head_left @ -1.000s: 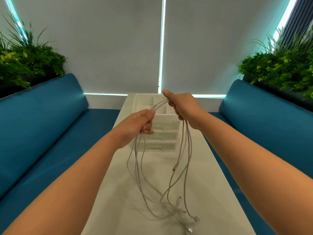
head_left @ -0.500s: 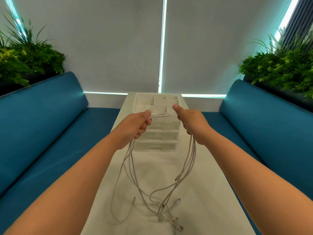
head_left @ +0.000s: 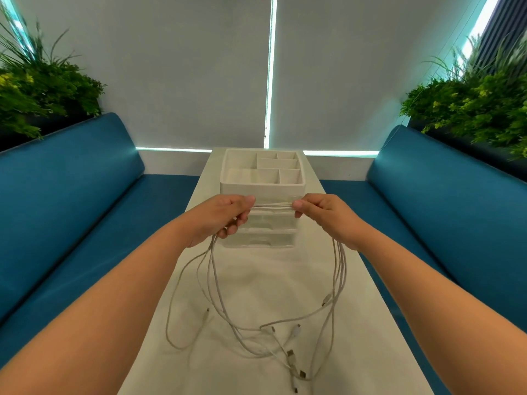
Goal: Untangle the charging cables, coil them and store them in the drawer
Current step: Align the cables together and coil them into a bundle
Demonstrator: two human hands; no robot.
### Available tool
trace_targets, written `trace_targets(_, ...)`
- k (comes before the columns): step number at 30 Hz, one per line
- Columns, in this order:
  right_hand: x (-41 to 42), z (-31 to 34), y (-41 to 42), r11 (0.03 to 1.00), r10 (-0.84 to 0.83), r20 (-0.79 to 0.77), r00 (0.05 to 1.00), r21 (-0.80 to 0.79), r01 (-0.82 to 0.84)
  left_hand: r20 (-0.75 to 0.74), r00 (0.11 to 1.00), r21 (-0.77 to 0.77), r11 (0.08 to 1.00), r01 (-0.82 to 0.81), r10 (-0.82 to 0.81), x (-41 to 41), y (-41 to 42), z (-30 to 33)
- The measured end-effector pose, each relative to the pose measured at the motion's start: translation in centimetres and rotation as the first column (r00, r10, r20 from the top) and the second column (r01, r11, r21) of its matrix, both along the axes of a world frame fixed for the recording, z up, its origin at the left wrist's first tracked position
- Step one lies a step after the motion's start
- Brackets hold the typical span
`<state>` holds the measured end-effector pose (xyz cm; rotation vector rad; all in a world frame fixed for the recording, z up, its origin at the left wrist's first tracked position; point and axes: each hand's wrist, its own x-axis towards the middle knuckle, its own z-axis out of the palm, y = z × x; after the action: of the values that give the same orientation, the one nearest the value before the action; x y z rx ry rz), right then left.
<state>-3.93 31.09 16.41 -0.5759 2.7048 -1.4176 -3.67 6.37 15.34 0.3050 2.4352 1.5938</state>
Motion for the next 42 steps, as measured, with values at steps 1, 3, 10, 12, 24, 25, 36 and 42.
trace_targets(1,-0.2,-0.2,0.1,1.0,-0.02,-0.014,1.0,0.001,0.02,-0.003,1.0,-0.037,0.999,-0.006,0.006,0.0,0.0,-0.1)
trace_targets(3,-0.3,-0.5,0.1,0.997,-0.042,0.008,0.999,-0.065,0.043,-0.01,1.0,-0.1,0.995,-0.027,0.026,-0.1,0.0,-0.3)
trace_targets(10,-0.1,-1.1,0.4,0.951,-0.101,0.181,0.978,-0.273,0.148,0.061,0.998,-0.037,0.999,0.023,-0.021,0.0,-0.9,-1.3)
trace_targets(12,-0.2,-1.3,0.8,0.952,-0.122,0.173,0.977,-0.257,0.164,0.02,1.0,0.018,1.0,0.015,-0.015,0.2,-0.6,-1.1)
trace_targets(24,-0.9,-0.3,0.9,0.985,-0.081,-0.032,0.996,0.148,0.085,-0.187,0.982,0.084,0.996,-0.01,0.026,-0.2,2.2,1.5)
trace_targets(25,-0.9,0.7,-0.1,0.989,-0.062,-0.09,0.994,0.13,0.074,-0.195,0.981,0.075,0.997,-0.003,0.018,-0.2,2.6,1.9)
trace_targets(36,-0.6,5.9,-5.9,0.94,0.186,0.035,0.982,0.283,-0.188,-0.151,0.988,0.025,1.0,0.005,-0.002,-0.3,3.1,3.5)
trace_targets(42,-1.6,5.4,-5.5,0.891,0.17,-0.112,0.979,0.441,-0.105,-0.144,0.989,-0.064,0.998,0.011,-0.02,-0.2,2.0,3.7)
